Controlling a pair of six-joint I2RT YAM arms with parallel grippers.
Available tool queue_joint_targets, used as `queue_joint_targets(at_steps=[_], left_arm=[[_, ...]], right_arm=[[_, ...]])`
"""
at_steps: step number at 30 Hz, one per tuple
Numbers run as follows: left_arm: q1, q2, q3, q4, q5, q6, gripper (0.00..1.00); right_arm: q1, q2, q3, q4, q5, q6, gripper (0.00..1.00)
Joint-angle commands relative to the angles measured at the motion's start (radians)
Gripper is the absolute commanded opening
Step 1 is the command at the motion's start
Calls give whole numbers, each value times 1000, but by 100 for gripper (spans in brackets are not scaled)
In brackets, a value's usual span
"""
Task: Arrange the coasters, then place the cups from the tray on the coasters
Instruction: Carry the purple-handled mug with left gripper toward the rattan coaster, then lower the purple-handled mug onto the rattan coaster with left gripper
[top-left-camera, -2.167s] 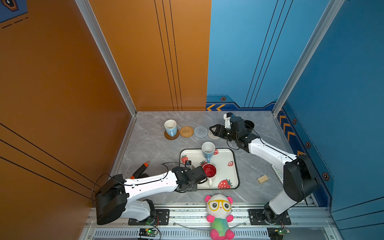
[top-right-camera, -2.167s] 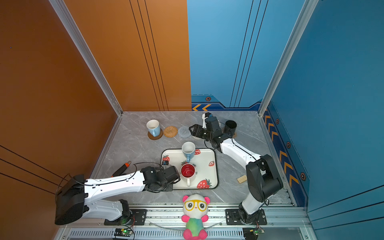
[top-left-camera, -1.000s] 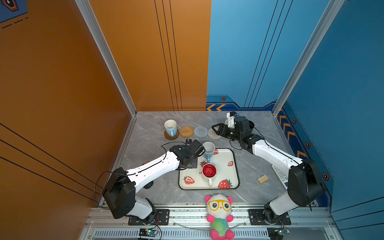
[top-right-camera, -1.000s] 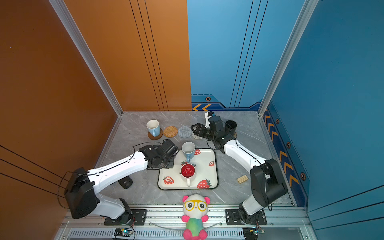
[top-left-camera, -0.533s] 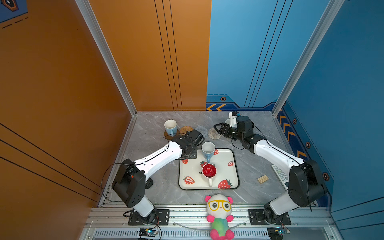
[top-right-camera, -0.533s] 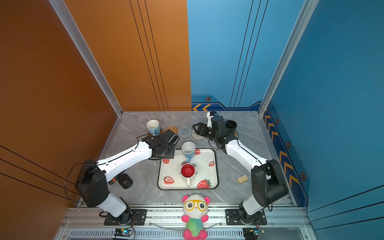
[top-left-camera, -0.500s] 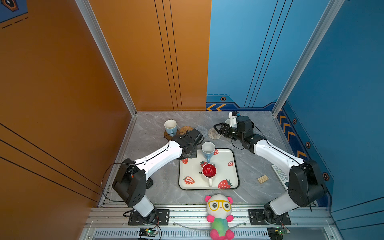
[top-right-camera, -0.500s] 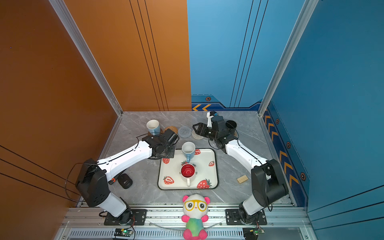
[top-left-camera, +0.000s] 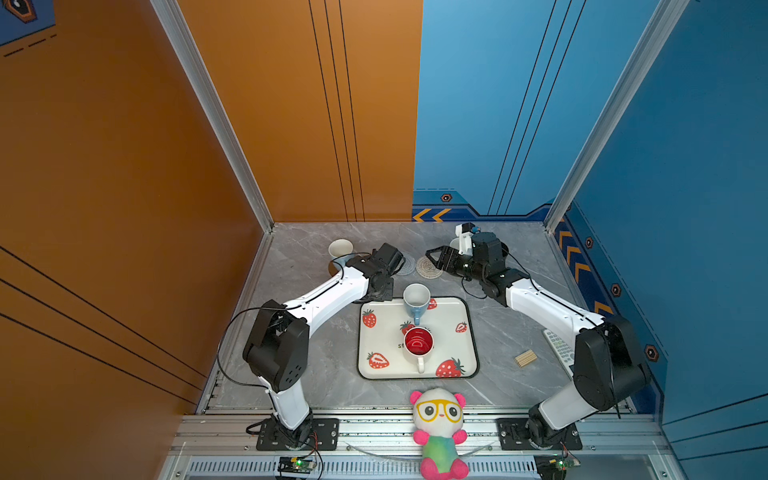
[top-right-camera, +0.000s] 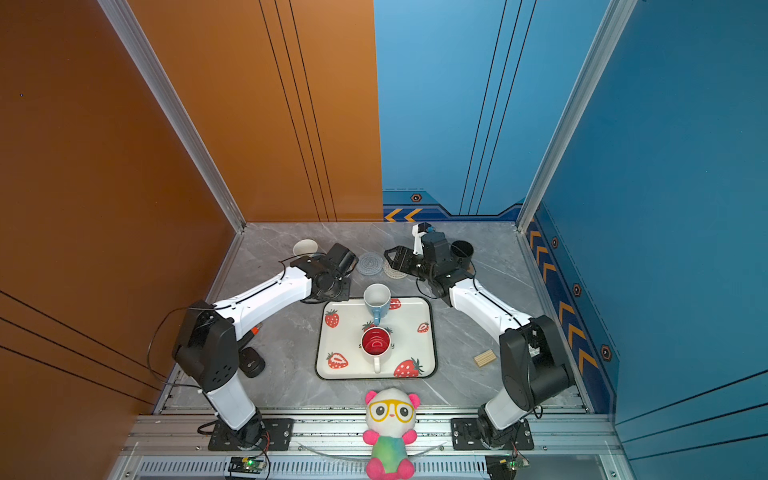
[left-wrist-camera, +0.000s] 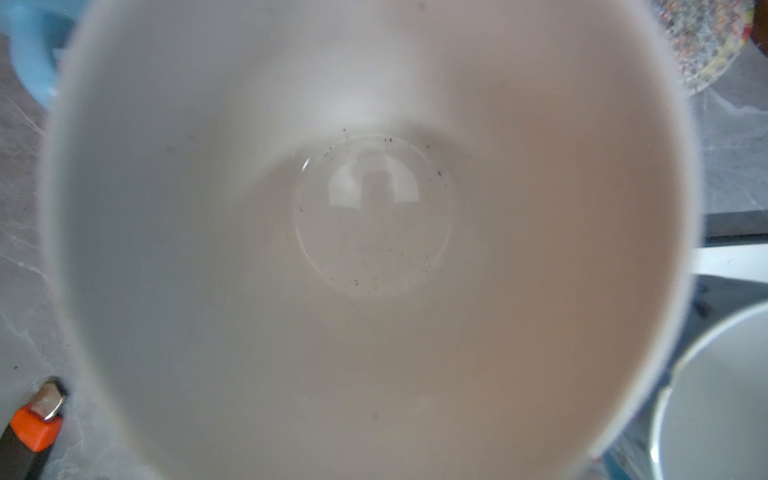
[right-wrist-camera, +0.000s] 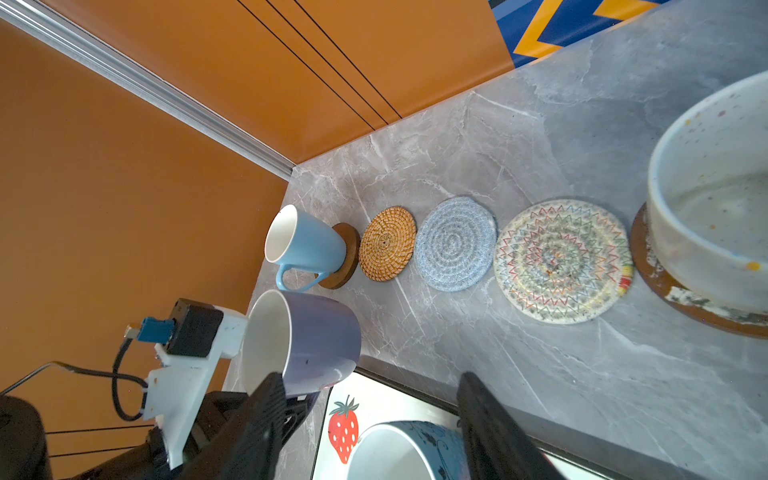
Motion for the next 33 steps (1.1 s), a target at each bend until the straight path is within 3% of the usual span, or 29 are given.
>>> queue_joint_targets(at_steps=[1,33], left_arm=[[24,10,66,60,-13,32,0],[153,301,391,81,24,155,0]], right_arm=[[-8,17,-7,32,-23,9,64],[-8,57,9,21,-10,9,62]])
